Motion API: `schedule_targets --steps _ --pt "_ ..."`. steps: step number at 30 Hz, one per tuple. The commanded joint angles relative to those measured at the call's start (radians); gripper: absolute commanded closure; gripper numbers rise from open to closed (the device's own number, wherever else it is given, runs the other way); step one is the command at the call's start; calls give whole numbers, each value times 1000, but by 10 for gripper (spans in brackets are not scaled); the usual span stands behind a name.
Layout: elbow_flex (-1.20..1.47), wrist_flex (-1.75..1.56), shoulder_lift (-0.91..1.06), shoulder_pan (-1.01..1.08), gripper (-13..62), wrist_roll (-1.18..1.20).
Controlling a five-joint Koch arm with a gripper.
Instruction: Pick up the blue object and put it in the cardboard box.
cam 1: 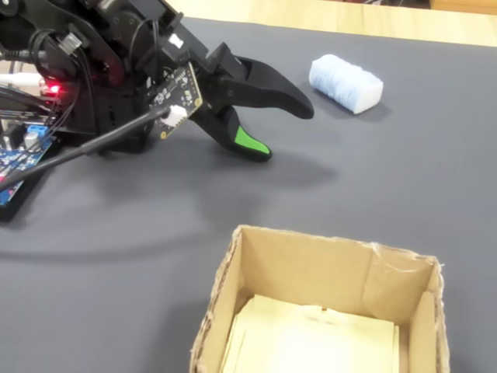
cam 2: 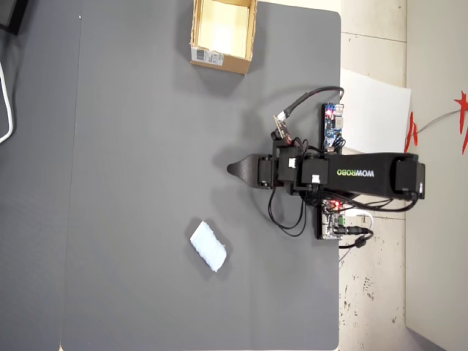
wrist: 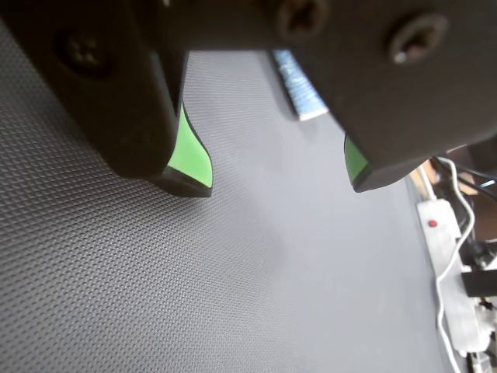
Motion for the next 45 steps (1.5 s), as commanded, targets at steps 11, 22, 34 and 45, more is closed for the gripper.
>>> schedule_targets --steps 11,22,34,45 --pt "31 38 89 11 155 20" --pt "-127 43 87 -147 154 15" --pt "-336 198 72 -388 154 14" --pt "-693 477 -218 -534 156 67"
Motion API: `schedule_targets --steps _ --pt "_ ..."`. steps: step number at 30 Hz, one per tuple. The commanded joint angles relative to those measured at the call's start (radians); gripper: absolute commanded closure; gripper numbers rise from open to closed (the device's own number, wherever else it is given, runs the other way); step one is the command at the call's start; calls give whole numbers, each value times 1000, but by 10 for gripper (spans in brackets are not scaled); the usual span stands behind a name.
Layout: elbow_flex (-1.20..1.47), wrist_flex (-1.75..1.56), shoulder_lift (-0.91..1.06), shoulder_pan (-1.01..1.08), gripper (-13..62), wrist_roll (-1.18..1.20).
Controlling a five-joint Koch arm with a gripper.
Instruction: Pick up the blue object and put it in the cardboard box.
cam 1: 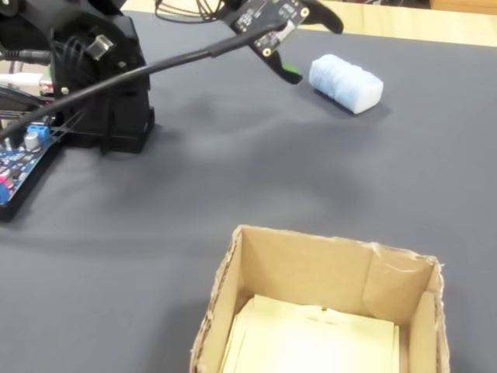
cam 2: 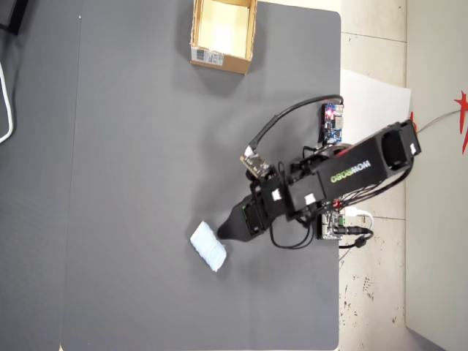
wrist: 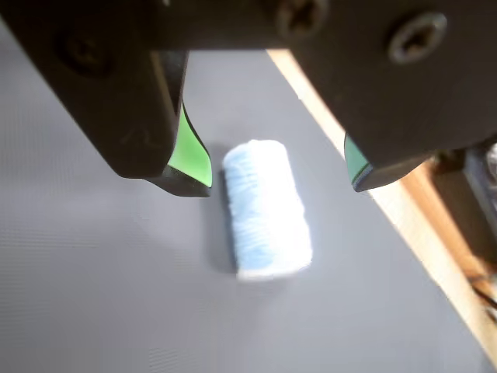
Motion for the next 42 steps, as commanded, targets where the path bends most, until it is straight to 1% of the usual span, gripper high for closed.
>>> schedule_targets --steps 1,3,4,9,11,21,25,30,32,34,35,36,37,38,42 --pt "-100 0 -17 -18 156 92" --pt "-207 69 -86 -46 156 97" --pt "-268 106 -121 -58 156 137" --pt "-405 196 -244 -71 156 285" --pt "-422 207 -301 -89 156 308" --pt "-431 176 -456 -107 156 334" --pt "-480 150 -569 -106 156 330" --pt "-518 144 -650 -101 161 322" --pt "-518 129 -667 -98 169 328" --pt "-518 118 -670 -94 201 328" --pt "-518 115 -670 -91 221 324" --pt "-515 118 -670 -84 279 281" --pt "-509 123 -666 -81 298 262" --pt "-502 124 -663 -81 309 261" --pt "-486 120 -650 -75 310 232"
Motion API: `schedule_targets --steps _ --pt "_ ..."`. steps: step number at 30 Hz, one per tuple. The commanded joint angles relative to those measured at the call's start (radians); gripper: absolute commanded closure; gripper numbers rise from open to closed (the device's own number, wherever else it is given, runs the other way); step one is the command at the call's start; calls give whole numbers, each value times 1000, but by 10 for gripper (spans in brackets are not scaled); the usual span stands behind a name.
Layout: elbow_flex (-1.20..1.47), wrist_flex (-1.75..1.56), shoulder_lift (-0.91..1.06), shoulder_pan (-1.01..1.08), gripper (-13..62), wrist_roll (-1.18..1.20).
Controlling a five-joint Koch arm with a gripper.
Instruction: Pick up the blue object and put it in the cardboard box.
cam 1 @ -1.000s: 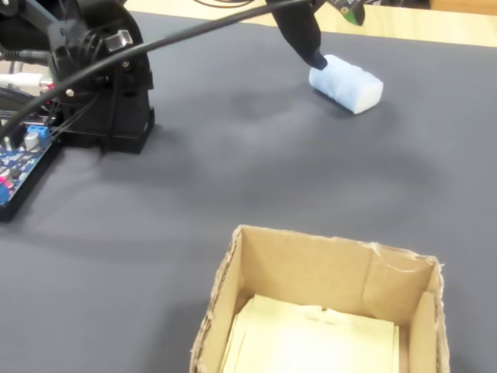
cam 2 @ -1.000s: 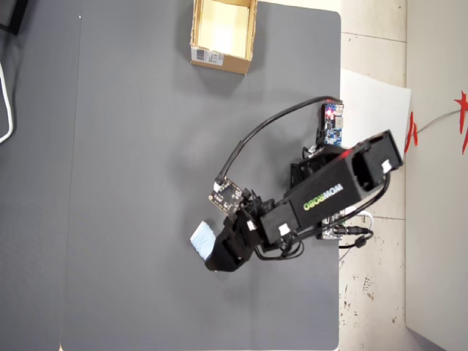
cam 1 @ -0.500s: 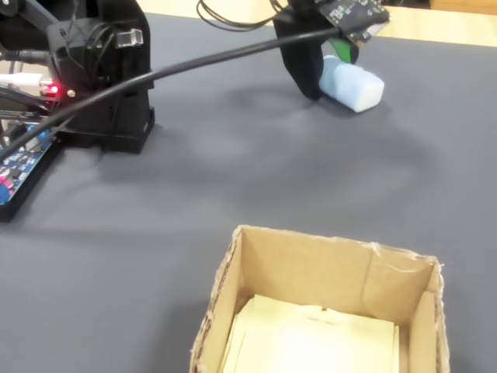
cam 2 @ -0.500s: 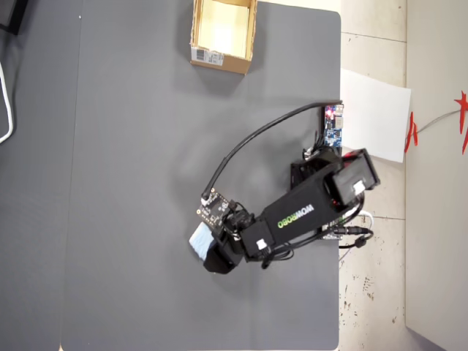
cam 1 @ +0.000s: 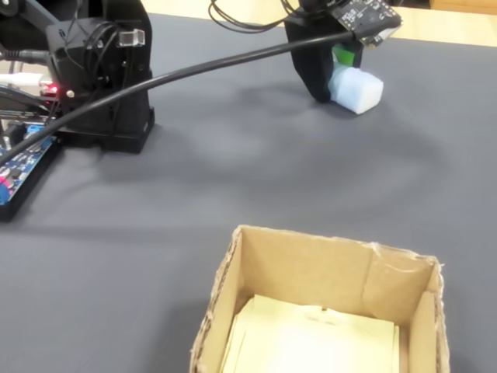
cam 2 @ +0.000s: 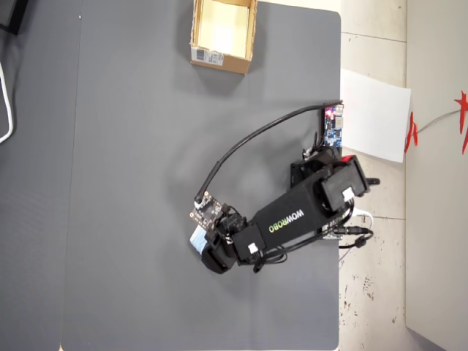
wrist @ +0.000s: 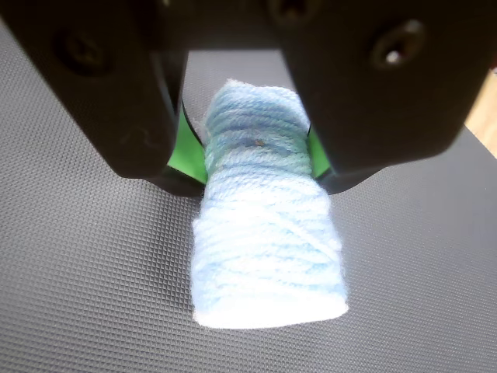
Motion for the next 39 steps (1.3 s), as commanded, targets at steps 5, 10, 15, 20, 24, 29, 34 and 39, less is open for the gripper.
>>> schedule_targets --steps 5,10,15,20,24,29,34,39 --pt "-12 -124 61 11 343 -71" --pt "44 -241 155 32 404 -169" --pt "112 -330 241 55 404 -244" --pt "207 -419 359 97 404 -290" --pt "287 -426 474 150 404 -327" --pt "403 -489 611 212 404 -337" --pt "541 -575 759 334 404 -344" --pt "627 -644 839 426 404 -351"
